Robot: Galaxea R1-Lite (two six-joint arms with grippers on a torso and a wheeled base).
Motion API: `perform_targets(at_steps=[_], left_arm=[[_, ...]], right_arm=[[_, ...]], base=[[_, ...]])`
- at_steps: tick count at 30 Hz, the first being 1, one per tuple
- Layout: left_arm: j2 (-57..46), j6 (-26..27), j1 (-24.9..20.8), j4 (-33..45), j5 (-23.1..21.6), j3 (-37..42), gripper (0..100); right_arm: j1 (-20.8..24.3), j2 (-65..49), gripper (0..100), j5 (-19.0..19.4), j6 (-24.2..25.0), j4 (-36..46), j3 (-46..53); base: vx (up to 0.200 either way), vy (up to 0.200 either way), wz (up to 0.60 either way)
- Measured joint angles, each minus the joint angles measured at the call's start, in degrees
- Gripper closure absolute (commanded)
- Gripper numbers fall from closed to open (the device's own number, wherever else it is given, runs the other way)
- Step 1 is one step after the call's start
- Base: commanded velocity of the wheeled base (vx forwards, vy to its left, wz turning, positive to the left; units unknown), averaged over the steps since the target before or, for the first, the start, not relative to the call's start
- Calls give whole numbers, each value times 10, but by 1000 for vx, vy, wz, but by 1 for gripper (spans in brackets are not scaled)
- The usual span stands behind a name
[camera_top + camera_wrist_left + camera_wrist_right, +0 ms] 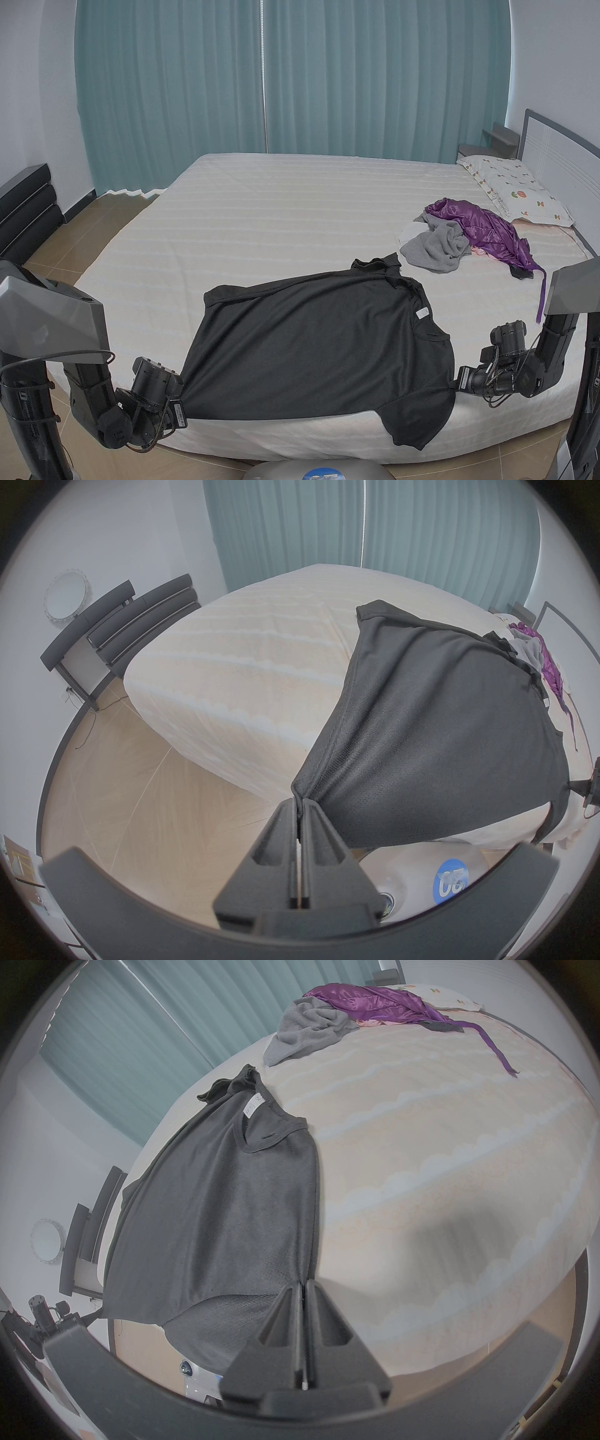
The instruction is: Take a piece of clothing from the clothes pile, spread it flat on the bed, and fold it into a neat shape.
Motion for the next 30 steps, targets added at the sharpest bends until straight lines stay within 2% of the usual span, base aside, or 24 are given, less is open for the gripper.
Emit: perform_targets(at_steps=[15,16,18,19,25,30], left_arm=[[16,-5,0,-3,-2,-9,100],[17,-7,0,-3,-2,-10,100],[20,-14,0,-3,-2,-15,100],[22,-16,0,-3,-2,-17,0],[29,-29,0,-18,-2,-29,0],[30,-30,4,-37,-3,-32,0]], right_arm=[[-56,-26,100,3,-35,-1,49],[-57,-27,0,3,-35,-2,50],[-57,-28,0,4,-34,-1,52],[-57,-29,0,5,-33,-2,52],[-49,-30,0,26,-13,-2,48],[-45,-46,0,51,43,-19,46]], base=[[0,0,0],[0,0,0],[0,0,0],[0,0,0],[0,0,0],[0,0,0]])
